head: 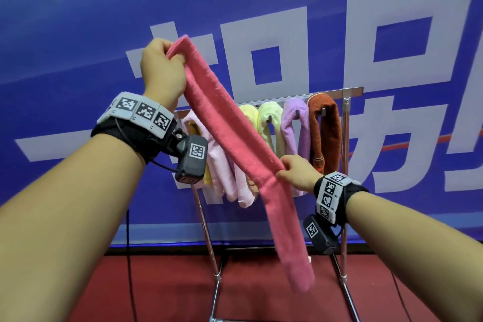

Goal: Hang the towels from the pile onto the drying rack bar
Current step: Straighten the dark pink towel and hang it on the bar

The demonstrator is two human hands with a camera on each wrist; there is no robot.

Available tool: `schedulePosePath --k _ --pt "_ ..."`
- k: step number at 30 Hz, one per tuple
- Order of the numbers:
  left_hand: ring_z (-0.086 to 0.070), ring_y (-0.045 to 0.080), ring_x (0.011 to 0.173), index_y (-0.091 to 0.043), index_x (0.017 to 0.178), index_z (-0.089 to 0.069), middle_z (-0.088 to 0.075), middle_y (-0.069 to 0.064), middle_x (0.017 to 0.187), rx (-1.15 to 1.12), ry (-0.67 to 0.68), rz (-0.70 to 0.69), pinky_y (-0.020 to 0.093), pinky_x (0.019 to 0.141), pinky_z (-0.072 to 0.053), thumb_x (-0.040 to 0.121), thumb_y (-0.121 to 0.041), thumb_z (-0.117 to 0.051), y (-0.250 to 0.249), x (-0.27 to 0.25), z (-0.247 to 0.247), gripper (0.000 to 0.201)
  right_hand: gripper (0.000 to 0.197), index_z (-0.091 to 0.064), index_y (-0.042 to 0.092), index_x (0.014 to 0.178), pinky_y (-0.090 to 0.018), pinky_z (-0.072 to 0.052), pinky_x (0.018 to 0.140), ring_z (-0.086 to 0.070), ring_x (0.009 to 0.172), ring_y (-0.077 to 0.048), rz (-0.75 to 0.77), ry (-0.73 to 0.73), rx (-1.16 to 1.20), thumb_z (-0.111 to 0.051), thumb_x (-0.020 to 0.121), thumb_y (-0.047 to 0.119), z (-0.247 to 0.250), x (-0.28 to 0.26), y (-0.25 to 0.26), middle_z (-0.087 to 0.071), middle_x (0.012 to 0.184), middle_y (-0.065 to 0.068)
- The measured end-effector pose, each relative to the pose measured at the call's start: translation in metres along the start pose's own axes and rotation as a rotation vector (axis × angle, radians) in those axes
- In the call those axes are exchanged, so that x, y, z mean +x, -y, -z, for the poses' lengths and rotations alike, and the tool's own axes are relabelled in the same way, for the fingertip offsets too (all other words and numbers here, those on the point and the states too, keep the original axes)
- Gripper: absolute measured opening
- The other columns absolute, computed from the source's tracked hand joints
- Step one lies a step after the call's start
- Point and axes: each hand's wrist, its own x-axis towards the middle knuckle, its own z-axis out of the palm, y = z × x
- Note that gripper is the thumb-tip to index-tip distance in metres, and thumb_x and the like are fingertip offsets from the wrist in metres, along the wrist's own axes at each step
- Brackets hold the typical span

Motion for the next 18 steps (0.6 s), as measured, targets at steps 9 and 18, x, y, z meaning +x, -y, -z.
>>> schedulePosePath --k 9,18 --pt "-0.061 0.026 0.081 -0.010 0.083 -0.065 -0.064 0.005 0.080 0.388 0.264 0.202 0.030 0.060 -0.046 0.083 -0.011 -0.060 0.069 -0.028 0.016 0.006 0.020 -0.060 0.016 0.104 -0.026 -0.038 0.074 -0.057 0.083 -0.019 0.095 -0.246 0.026 -0.053 0.087 0.007 0.050 0.009 0.011 -0.058 0.080 0.006" --pt "-0.053 0.019 0.062 -0.011 0.060 -0.059 -0.058 0.005 0.064 0.620 0.935 0.215 0.028 0.057 -0.044 0.066 -0.012 -0.070 0.115 -0.089 -0.013 0.013 0.021 -0.051 0.017 0.098 -0.037 -0.047 0.077 -0.057 0.086 -0.023 0.244 -0.352 -0.050 -0.051 0.084 0.001 0.080 0.020 0.049 -0.061 0.091 -0.003"
